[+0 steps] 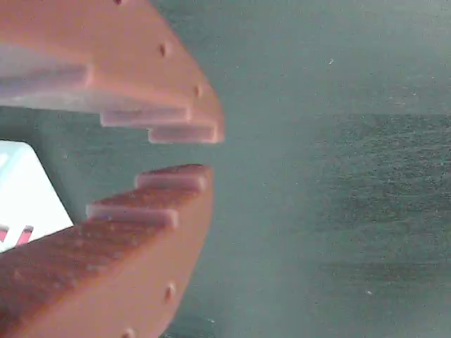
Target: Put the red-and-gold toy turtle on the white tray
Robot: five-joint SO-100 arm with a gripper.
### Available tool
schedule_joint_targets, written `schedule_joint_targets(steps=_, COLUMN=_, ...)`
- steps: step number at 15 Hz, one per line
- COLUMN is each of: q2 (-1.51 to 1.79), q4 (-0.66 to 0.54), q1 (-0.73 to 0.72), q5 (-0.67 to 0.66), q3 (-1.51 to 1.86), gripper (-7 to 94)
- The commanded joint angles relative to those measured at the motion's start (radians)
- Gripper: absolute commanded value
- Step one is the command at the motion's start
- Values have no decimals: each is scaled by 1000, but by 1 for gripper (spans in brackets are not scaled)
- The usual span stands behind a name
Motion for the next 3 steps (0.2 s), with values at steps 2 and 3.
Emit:
schedule_joint_targets(steps=2, q2=5, q4=6, q1=-3, q5=17, q3=-9, gripper=0)
schedule_joint_targets(steps=3, q2=5, q4=6, q1=-3, q5=17, q3=-9, gripper=0)
